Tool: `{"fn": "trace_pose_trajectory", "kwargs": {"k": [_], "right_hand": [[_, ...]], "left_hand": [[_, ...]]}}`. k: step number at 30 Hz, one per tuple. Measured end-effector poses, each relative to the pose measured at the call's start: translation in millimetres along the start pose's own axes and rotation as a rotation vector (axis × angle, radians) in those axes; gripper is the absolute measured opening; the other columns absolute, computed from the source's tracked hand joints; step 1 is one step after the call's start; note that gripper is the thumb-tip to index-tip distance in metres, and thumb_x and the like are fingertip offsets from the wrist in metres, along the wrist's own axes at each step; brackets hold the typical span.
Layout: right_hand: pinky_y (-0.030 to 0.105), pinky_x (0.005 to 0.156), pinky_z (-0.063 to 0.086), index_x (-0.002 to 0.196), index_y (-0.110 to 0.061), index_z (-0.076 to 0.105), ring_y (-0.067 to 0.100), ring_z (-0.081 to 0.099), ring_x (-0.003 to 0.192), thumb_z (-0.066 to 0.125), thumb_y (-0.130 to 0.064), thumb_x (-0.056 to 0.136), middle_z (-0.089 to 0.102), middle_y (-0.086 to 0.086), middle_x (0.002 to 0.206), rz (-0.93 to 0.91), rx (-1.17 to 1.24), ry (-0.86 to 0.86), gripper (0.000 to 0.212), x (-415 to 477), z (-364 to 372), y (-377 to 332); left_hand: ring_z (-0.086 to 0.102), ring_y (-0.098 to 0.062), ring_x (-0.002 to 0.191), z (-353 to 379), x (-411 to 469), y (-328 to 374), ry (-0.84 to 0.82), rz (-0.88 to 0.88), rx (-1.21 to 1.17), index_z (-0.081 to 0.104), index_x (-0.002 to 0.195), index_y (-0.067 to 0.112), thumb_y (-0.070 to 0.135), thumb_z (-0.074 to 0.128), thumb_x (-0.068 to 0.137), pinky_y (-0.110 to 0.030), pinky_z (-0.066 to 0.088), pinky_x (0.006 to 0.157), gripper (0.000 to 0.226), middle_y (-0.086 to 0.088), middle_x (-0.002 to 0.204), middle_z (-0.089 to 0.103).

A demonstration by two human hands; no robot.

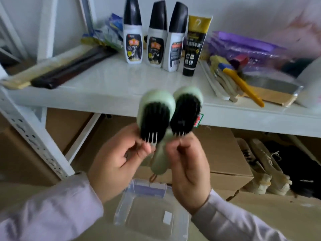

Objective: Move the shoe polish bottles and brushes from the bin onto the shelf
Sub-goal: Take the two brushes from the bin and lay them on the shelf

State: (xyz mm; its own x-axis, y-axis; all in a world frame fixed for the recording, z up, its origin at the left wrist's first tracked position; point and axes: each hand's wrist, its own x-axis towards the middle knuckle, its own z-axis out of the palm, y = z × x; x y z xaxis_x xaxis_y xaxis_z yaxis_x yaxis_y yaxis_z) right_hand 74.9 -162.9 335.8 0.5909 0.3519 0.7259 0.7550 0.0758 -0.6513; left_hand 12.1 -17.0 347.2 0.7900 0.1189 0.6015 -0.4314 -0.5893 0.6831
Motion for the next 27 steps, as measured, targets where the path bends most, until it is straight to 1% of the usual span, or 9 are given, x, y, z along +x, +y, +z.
{"fn": "trace_pose_trajectory", "kwargs": {"k": [2,4,6,8,12,14,19,22,27], "right_hand": [[0.024,0.069,0.047,0.088,-0.022,0.05,0.007,0.054,0.073,0.047,-0.01,0.088,0.05,-0.015,0.079,-0.024,-0.062,0.029,0.012,31,-2,-15],[0.015,0.068,0.044,0.089,-0.034,0.046,-0.002,0.051,0.069,0.052,-0.012,0.088,0.053,-0.021,0.082,0.004,-0.082,0.061,0.023,64,-2,-26],[0.029,0.064,0.05,0.09,-0.039,0.041,0.009,0.056,0.064,0.053,-0.012,0.088,0.062,-0.006,0.078,0.112,-0.069,0.065,0.029,94,0,-31],[0.038,0.063,0.051,0.092,-0.034,0.043,0.021,0.059,0.064,0.055,-0.013,0.088,0.064,0.004,0.076,0.263,-0.14,0.057,0.024,120,3,-29],[0.03,0.071,0.045,0.105,-0.021,0.053,0.023,0.06,0.08,0.056,-0.017,0.089,0.063,0.003,0.087,0.509,-0.257,-0.009,0.017,160,6,-16],[0.03,0.074,0.046,0.114,-0.017,0.054,0.024,0.059,0.086,0.055,-0.019,0.089,0.06,0.004,0.091,0.568,-0.33,-0.058,0.025,171,6,-10],[0.031,0.065,0.046,0.117,-0.017,0.052,0.024,0.057,0.077,0.054,-0.02,0.09,0.057,0.005,0.086,0.662,-0.423,-0.2,0.027,178,8,4],[0.031,0.061,0.047,0.115,-0.017,0.052,0.024,0.057,0.078,0.053,-0.022,0.091,0.057,0.005,0.088,0.658,-0.469,-0.239,0.025,178,8,7],[0.025,0.071,0.039,0.112,-0.015,0.059,0.026,0.06,0.089,0.053,-0.023,0.091,0.055,0.001,0.089,0.591,-0.596,-0.259,0.023,175,6,9]], "left_hand": [[0.06,-0.022,0.068,-8,24,22,0.08,0.036,0.016,0.052,0.082,0.018,0.032,0.051,0.091,-0.037,0.051,0.064,0.017,0.005,0.076,0.056],[0.058,-0.009,0.065,-14,50,35,0.158,0.027,0.034,0.051,0.08,0.027,0.021,0.058,0.088,-0.018,0.046,0.061,0.013,0.009,0.074,0.056],[0.054,0.0,0.061,-19,78,40,0.187,-0.065,0.058,0.049,0.077,0.03,0.013,0.061,0.087,-0.007,0.038,0.059,0.023,0.012,0.07,0.057],[0.05,-0.002,0.06,-20,105,35,0.191,-0.183,0.086,0.051,0.076,0.033,0.015,0.061,0.086,-0.007,0.035,0.058,0.024,0.011,0.066,0.055],[0.059,-0.024,0.074,-18,147,15,0.112,-0.428,0.082,0.06,0.085,0.033,0.02,0.063,0.085,-0.029,0.045,0.068,0.013,0.003,0.069,0.056],[0.055,-0.02,0.079,-20,158,10,0.035,-0.505,0.164,0.064,0.098,0.027,0.022,0.064,0.085,-0.027,0.04,0.071,0.014,0.005,0.075,0.054],[0.059,-0.024,0.1,-29,167,-4,-0.067,-0.613,0.275,0.061,0.11,0.022,0.031,0.07,0.08,-0.031,0.044,0.084,0.033,0.001,0.099,0.055],[0.059,-0.024,0.098,-34,167,-8,-0.107,-0.627,0.317,0.059,0.111,0.023,0.038,0.07,0.078,-0.032,0.044,0.08,0.038,0.001,0.102,0.056],[0.054,-0.018,0.089,-36,167,-11,-0.126,-0.582,0.407,0.059,0.111,0.025,0.044,0.069,0.077,-0.028,0.039,0.074,0.04,0.004,0.099,0.054]]}}
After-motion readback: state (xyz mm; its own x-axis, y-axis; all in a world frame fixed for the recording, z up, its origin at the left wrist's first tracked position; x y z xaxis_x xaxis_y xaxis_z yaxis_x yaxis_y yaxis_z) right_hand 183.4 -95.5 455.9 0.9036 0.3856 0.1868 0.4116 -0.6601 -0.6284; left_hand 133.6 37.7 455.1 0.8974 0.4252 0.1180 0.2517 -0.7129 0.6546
